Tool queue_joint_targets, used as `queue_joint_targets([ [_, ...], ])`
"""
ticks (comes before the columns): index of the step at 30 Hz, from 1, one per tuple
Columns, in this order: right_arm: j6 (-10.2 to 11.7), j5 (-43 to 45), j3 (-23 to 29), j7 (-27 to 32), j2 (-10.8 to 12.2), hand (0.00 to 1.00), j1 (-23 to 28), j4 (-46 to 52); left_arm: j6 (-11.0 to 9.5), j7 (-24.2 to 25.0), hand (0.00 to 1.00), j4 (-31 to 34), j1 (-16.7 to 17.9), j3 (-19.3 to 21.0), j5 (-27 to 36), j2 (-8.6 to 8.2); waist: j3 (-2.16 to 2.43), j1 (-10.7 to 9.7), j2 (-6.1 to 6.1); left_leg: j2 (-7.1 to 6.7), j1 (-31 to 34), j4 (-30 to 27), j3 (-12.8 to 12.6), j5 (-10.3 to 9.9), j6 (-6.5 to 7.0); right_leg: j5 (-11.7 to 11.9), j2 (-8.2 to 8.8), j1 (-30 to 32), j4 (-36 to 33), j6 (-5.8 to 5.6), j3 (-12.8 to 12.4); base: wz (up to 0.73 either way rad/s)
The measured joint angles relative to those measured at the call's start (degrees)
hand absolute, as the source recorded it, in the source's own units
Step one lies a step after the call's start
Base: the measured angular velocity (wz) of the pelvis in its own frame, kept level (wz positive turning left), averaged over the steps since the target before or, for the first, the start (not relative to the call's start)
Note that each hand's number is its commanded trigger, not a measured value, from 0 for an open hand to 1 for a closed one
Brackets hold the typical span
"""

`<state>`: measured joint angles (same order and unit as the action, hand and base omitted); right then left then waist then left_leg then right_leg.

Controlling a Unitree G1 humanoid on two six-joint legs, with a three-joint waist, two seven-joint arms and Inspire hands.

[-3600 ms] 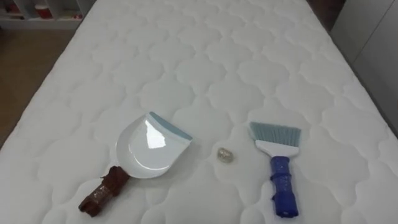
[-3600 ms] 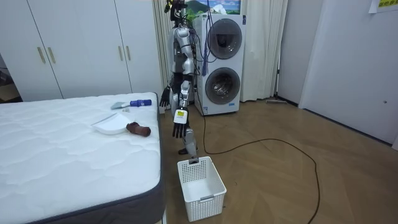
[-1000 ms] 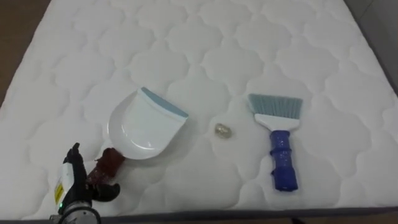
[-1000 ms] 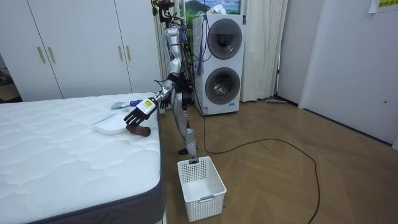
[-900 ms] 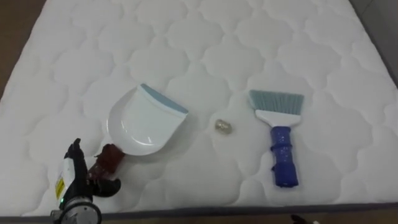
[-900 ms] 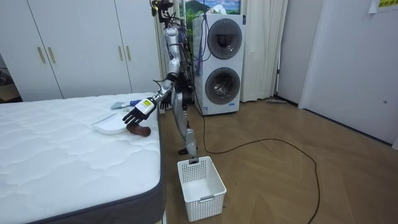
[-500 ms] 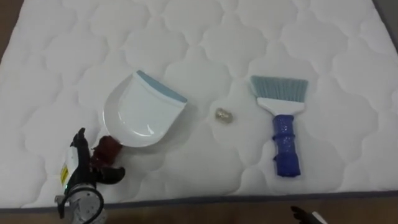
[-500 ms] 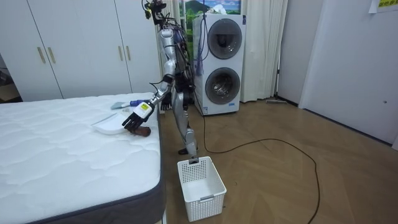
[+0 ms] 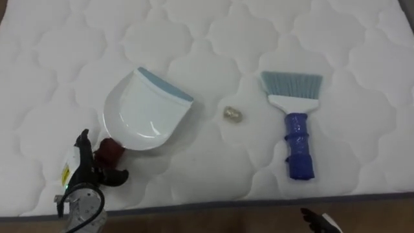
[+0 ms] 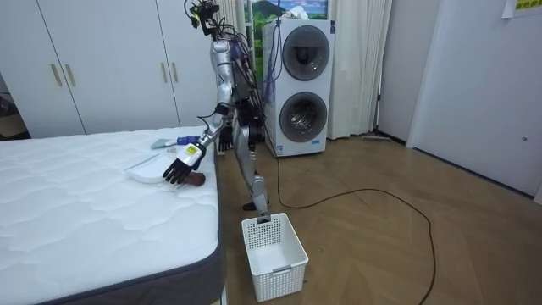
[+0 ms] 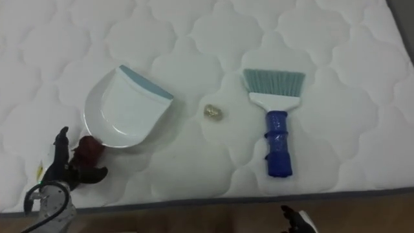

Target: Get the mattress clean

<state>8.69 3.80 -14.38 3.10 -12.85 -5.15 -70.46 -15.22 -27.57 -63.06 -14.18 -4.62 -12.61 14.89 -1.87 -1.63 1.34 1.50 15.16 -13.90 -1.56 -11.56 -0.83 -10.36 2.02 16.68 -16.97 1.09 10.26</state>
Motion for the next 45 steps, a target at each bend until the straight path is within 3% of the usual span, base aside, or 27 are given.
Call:
queue_joint_targets([
  [9,0.0,0.2,-0.2,0.0,0.0,0.00,-0.5,0.8,1.0,0.7,0.00,-1.7,-1.9,0.0,2.0,0.22,-0.26,0.0,0.42,0.00,1.3,0.0,0.1,0.0,0.03,0.0,-0.05,1.6,-0.4,0.00,-0.4,-0.02],
  [11,0.2,0.1,-0.1,0.8,-0.1,0.00,-0.7,1.4,1.1,0.7,0.00,-1.7,-2.0,0.0,2.0,0.25,-0.36,0.1,0.47,0.48,1.1,0.1,2.7,0.2,0.34,-0.2,0.13,5.1,-5.9,0.08,0.2,-0.27],
  [12,0.8,-0.4,-0.2,1.8,-0.4,0.00,-1.1,1.9,1.2,0.7,0.00,-1.7,-2.1,0.1,2.0,0.51,-0.74,0.1,0.71,0.83,1.1,0.1,7.1,0.3,0.32,-1.2,-0.83,8.9,-6.9,0.61,0.0,-0.52],
  [13,0.7,-1.0,-0.9,2.1,-0.3,0.00,-2.4,1.9,1.3,0.8,0.00,-1.7,-2.1,0.1,2.5,1.46,-0.61,0.3,-0.58,0.37,2.6,-1.6,7.3,0.0,-0.02,4.1,-1.17,11.4,0.0,2.57,-0.6,-0.39],
  [14,0.7,-1.2,-1.3,2.4,-0.5,0.00,-2.5,2.0,1.5,1.2,0.00,-1.8,-2.3,0.1,3.0,1.53,-1.06,-0.1,-0.72,-0.15,3.1,-2.8,6.6,-0.7,-0.68,9.2,-0.54,12.4,2.2,4.16,0.4,-0.05],
  [15,0.5,-1.2,-1.6,3.0,-0.8,0.00,-2.4,1.6,1.7,2.1,0.00,-2.2,-2.5,0.0,3.4,0.83,-1.10,-1.0,0.73,0.53,4.2,-3.7,4.7,-1.6,-1.18,9.5,-0.58,12.2,1.2,3.65,2.0,0.16],
  [16,-0.1,-1.1,-1.9,3.6,-0.5,0.00,-2.4,1.0,1.7,2.5,0.00,-2.2,-2.9,0.0,3.8,1.05,-1.14,-1.0,0.73,0.88,4.3,-3.4,1.8,-1.3,-1.30,9.4,-0.62,12.2,1.2,3.74,1.9,0.12],
  [18,0.1,-1.1,-1.9,3.7,-0.5,0.00,-2.0,1.2,1.8,2.6,0.00,-2.2,-3.9,0.0,4.7,1.11,-1.14,-1.2,0.74,0.91,4.2,-2.6,-0.9,-1.1,-1.10,9.4,-0.67,12.3,1.3,3.73,1.6,0.13],
  [22,-0.1,-1.2,-2.3,3.7,-0.5,0.00,-2.2,1.5,2.1,3.6,0.00,-2.2,-4.6,-0.4,5.9,1.13,-1.06,-1.1,0.48,0.34,4.5,-3.8,-3.0,-1.2,-0.26,9.6,-0.12,12.4,0.6,3.43,1.5,0.06],
  [25,-0.7,-1.9,-2.3,3.8,-0.7,0.00,-2.1,1.9,3.0,4.4,0.00,-2.3,-4.3,-1.4,6.3,1.16,-1.06,-1.3,0.46,-0.34,4.6,-4.1,-3.2,-0.6,0.61,9.5,0.70,12.4,0.1,3.07,1.4,0.13],
  [29,-2.0,-3.7,-2.4,3.8,-0.8,0.00,-1.6,3.7,5.1,5.7,0.00,-2.6,-4.2,-1.7,6.3,1.15,-1.01,-1.2,0.45,-0.46,5.3,-4.6,-3.2,-0.6,0.74,9.8,0.76,12.4,0.2,2.47,1.3,0.10],
  [32,-2.5,-5.3,-2.5,3.6,-0.8,0.00,-1.4,3.9,6.3,6.3,0.00,-3.6,-4.2,-3.4,6.3,1.14,-0.96,-1.3,0.50,-0.46,5.6,-5.2,-3.2,-0.7,0.76,10.6,0.86,12.4,0.0,3.20,1.4,0.03],
  [38,-2.5,-5.6,-2.6,2.9,-1.0,0.00,-1.5,4.2,7.6,8.8,0.00,-4.5,-4.2,-4.6,6.3,1.09,-0.84,-1.4,0.53,-0.40,5.8,-6.4,-3.4,-0.7,0.71,10.7,1.00,12.5,-1.0,3.40,1.3,0.00],
  [45,-2.5,-5.6,-3.2,3.0,-1.0,0.00,-1.6,4.4,8.7,9.9,0.00,-6.3,-4.3,-4.6,6.3,0.90,-0.20,-1.5,0.54,-0.40,6.4,-7.7,-3.8,-0.7,0.64,10.8,1.17,13.2,-2.0,3.69,0.9,0.00],
])
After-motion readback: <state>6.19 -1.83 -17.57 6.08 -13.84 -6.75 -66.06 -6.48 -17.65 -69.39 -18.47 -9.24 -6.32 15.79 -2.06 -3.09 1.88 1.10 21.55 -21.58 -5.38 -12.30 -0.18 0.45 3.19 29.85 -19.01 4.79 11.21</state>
